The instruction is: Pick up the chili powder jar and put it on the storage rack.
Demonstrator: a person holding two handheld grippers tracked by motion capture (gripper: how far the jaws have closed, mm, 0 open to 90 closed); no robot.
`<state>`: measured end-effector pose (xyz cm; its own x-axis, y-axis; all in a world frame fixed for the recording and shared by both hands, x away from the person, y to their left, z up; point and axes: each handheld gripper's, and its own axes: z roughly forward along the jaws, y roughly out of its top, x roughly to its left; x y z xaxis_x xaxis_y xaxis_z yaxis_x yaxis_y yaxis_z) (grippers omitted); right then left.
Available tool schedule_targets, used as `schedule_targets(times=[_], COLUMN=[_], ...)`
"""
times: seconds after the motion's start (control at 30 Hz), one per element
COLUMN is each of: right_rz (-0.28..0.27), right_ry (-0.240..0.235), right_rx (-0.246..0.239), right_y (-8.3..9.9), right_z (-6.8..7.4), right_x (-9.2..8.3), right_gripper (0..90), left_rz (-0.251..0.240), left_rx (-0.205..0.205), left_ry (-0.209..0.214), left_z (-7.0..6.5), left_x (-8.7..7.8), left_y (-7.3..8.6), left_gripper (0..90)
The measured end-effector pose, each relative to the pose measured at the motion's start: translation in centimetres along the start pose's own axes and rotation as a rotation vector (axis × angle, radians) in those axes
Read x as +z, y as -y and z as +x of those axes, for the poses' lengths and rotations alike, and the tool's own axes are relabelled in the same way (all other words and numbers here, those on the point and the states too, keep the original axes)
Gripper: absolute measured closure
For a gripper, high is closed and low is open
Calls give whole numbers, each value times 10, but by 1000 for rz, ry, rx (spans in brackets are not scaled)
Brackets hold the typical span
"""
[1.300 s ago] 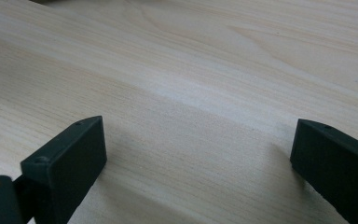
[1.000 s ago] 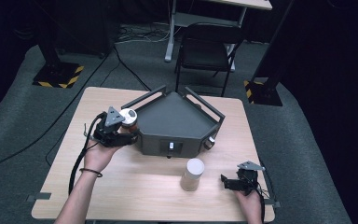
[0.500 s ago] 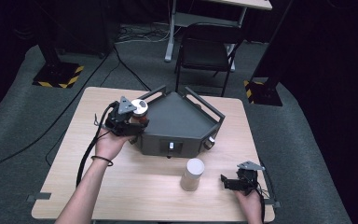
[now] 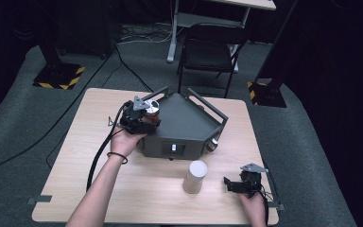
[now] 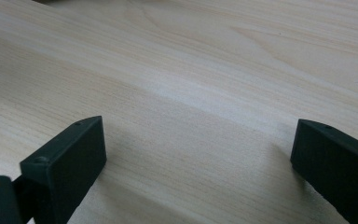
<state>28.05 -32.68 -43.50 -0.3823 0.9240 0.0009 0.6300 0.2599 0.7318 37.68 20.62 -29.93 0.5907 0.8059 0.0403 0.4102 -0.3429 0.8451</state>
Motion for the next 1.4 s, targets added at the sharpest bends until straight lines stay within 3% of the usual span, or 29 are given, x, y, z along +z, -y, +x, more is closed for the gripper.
schedule_targets(times=[0.33, 0.6, 0.8, 1.0, 1.2, 1.4], right_rz=[0, 0, 0, 0, 0, 0], right_ry=[0, -2, -2, -2, -2, -2], right_rx=[0, -2, -2, -2, -2, -2], right_y=[0, 0, 0, 0, 0, 0], right_z=[0, 0, 0, 0, 0, 0], right_x=[0, 0, 0, 0, 0, 0], right_gripper=[22, 22, 21, 21, 21, 21], left_rz=[49, 41, 44, 61, 57, 17], left_rx=[-8, -40, -25, -39, -35, -34], left_ry=[-8, 18, -11, -26, -22, -17], left_z=[-3, 6, 0, 0, 2, 1], left_x=[12, 12, 11, 6, -5, -22], left_y=[-1, 2, 1, 1, 7, 28], left_gripper=[304, 303, 255, 104, 90, 91])
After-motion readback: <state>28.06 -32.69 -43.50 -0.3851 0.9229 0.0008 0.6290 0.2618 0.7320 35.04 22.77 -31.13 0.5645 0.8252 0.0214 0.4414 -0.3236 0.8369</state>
